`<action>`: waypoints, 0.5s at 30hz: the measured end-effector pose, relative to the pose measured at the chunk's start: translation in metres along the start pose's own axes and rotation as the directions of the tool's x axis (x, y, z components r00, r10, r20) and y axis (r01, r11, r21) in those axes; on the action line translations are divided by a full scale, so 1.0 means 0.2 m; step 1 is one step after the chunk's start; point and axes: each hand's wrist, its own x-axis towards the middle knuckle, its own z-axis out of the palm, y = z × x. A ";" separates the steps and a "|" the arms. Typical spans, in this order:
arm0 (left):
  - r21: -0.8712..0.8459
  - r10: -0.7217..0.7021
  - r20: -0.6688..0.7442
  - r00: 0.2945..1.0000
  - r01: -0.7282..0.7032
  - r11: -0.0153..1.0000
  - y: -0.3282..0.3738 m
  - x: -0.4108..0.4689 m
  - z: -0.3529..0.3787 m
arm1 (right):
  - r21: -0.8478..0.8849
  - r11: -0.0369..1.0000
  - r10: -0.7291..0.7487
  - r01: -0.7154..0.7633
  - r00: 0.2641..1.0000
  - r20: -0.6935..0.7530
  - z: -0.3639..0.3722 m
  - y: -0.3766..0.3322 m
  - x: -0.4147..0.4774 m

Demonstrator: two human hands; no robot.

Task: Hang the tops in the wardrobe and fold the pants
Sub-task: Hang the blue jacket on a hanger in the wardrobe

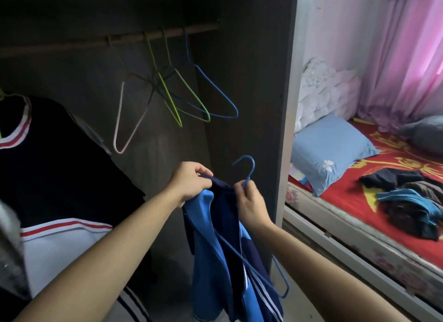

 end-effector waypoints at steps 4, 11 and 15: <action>0.214 0.146 0.159 0.976 -0.179 0.960 0.00 -0.03 0.00 | 0.019 0.989 -0.142 0.144 0.987 -0.079 -0.06 -0.09 0.07; 0.516 0.219 0.278 0.935 -0.337 0.787 0.15 0.04 -0.06 | -0.049 0.920 -0.392 0.389 0.915 -0.093 -0.16 -0.23 0.14; 0.762 0.329 0.348 0.878 -0.470 0.447 0.18 0.10 -0.08 | -0.083 0.898 -0.438 0.432 0.895 -0.079 -0.19 -0.23 0.16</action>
